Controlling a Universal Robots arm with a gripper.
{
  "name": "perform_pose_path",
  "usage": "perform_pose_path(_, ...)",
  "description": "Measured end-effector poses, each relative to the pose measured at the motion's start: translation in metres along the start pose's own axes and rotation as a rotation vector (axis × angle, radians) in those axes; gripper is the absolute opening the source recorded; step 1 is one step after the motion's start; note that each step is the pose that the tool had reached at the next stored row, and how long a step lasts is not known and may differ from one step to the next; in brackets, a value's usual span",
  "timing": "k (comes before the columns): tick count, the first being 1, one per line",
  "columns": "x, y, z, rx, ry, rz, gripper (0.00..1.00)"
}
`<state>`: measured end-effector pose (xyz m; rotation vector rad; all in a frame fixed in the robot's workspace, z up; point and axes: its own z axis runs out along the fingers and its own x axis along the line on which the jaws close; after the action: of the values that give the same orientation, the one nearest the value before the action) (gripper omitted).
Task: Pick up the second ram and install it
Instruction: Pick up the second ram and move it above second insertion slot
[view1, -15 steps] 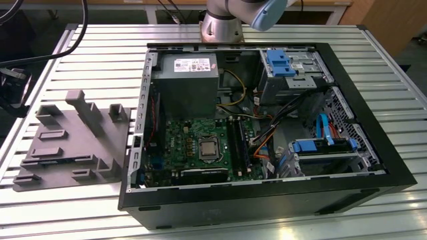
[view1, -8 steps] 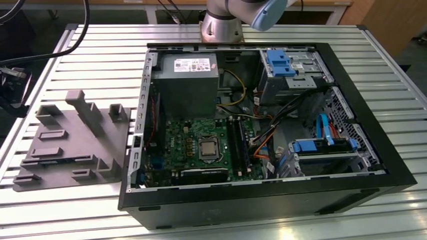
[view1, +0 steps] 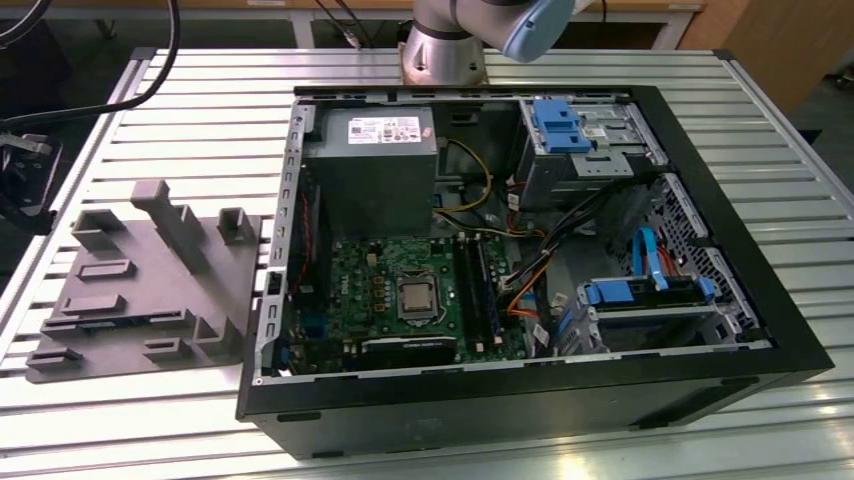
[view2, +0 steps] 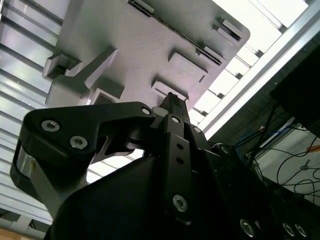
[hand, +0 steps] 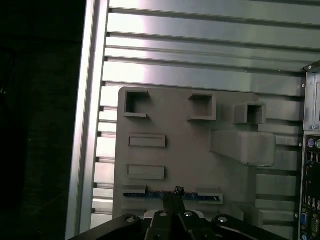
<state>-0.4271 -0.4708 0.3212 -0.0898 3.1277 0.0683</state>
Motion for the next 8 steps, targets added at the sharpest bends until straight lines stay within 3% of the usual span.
perform_pose_path(8,0.0004,0.0001,-0.0001,-0.0001,0.0017,-0.039,0.11)
